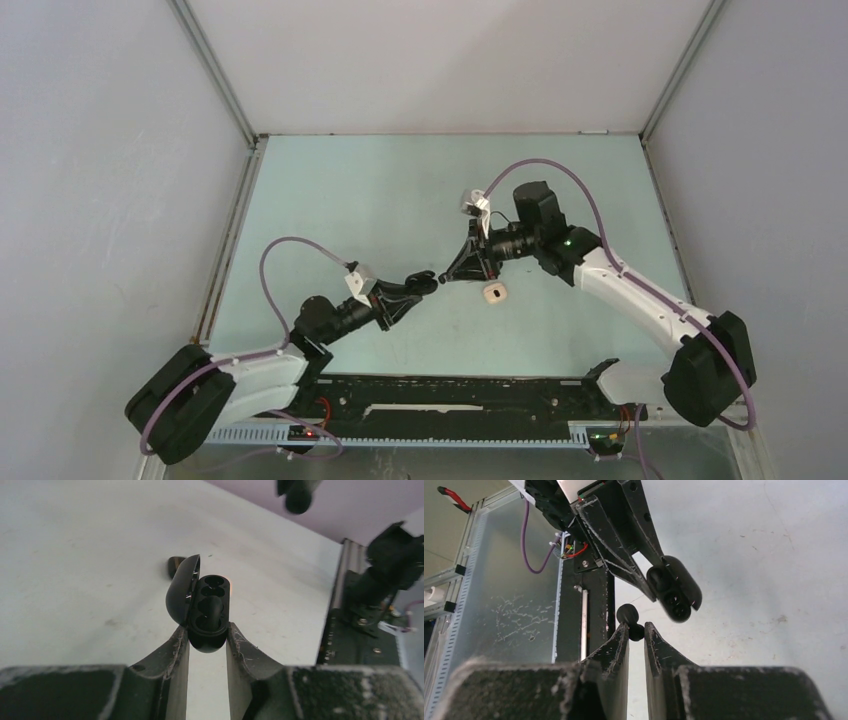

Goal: Insert the wireless bluetooth earbuds into the charging case
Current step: Insert the right earbud into the right side groove of the charging case.

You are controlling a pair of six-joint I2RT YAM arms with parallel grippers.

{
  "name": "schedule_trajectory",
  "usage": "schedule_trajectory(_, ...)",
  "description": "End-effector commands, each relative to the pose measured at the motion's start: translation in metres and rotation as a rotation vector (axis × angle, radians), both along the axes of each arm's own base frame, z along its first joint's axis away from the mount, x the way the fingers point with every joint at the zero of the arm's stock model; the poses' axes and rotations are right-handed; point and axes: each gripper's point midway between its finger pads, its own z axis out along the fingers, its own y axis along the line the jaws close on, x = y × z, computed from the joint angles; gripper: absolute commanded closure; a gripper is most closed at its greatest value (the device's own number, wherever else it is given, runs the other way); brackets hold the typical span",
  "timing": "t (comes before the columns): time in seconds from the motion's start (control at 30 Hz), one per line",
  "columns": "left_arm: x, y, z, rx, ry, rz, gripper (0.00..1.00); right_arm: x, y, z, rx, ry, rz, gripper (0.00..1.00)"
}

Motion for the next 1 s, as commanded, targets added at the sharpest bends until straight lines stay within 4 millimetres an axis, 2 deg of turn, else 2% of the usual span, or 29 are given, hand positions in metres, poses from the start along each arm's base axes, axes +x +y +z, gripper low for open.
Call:
schedule_trajectory(0.0, -0.023, -0.018, 0.049, -0.16, -0.11, -0.167, 1.0, 0.004, 0.01, -0.003, 0.015, 0.018, -0.013, 0.96)
schedule_trajectory(0.17, -0.018, -0.02, 0.049, -0.187, -0.076, -0.157, 1.0, 0.009, 0.023, -0.002, 0.018, 0.044, -0.04, 0.96)
schedule_trajectory(0.37, -0.014, -0.015, 0.049, -0.2, -0.074, -0.116, 1.0, 0.003, 0.032, -0.011, -0.009, 0.057, -0.032, 0.96)
schedule_trajectory(0.97, -0.022, -0.017, 0.056, -0.233, -0.085, -0.155, 1.0, 0.012, 0.037, -0.018, -0.03, 0.042, -0.077, 0.95)
